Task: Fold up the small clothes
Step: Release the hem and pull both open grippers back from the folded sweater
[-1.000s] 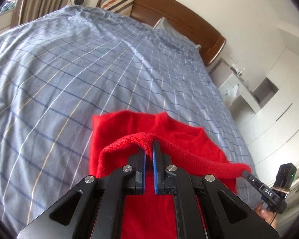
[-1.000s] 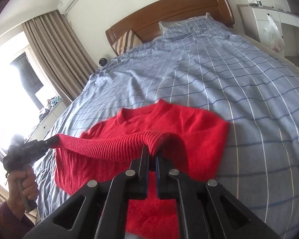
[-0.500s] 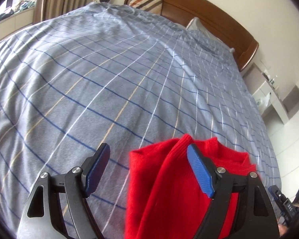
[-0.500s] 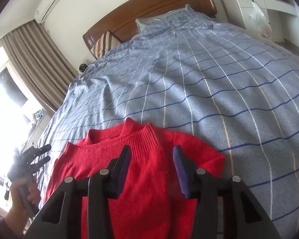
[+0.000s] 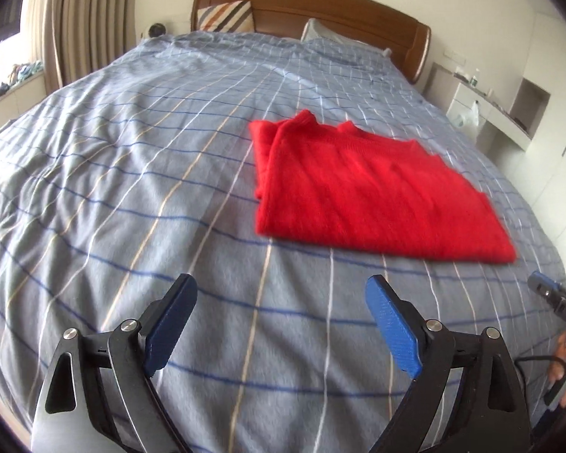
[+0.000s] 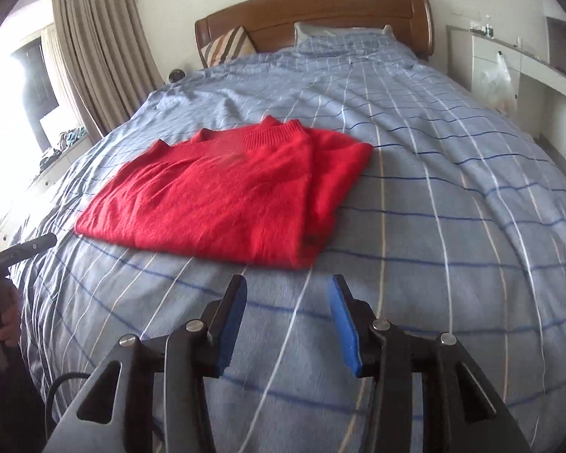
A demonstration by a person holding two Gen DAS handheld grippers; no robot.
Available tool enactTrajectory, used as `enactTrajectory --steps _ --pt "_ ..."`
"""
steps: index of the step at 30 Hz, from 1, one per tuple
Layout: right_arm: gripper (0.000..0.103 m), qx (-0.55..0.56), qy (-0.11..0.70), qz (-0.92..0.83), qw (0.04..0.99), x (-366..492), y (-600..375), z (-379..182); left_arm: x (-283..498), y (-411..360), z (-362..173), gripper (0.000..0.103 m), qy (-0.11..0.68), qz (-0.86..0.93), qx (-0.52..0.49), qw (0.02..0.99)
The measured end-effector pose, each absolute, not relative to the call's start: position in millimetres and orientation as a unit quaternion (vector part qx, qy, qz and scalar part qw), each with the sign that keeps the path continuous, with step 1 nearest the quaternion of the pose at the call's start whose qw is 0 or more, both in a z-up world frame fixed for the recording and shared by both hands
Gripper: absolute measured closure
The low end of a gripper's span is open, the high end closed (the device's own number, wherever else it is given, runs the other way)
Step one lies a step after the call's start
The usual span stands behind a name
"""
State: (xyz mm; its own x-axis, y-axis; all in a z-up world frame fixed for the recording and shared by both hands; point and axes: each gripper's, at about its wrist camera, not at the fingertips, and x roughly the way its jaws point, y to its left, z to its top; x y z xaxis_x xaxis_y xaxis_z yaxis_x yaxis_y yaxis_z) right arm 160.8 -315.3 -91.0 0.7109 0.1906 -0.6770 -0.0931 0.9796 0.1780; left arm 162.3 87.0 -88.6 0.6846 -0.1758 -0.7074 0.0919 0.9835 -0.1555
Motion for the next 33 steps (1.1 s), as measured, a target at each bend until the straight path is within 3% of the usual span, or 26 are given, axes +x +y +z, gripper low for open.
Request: enactTrajectory --steps 5,15,33 --pt "0.042 0.052 0.326 0.06 0.942 94 -313 -93 144 63 -103 0.01 0.378 -0.074 -0.007 0.923" --pt "0.039 0.062 0.339 0.056 0.937 72 -318 -122 136 62 -134 0.007 0.37 -0.055 -0.007 0.927" --pt "0.034 0.047 0.336 0.049 0.939 69 -313 -132 115 91 -122 0.005 0.348 -0.018 -0.037 0.937"
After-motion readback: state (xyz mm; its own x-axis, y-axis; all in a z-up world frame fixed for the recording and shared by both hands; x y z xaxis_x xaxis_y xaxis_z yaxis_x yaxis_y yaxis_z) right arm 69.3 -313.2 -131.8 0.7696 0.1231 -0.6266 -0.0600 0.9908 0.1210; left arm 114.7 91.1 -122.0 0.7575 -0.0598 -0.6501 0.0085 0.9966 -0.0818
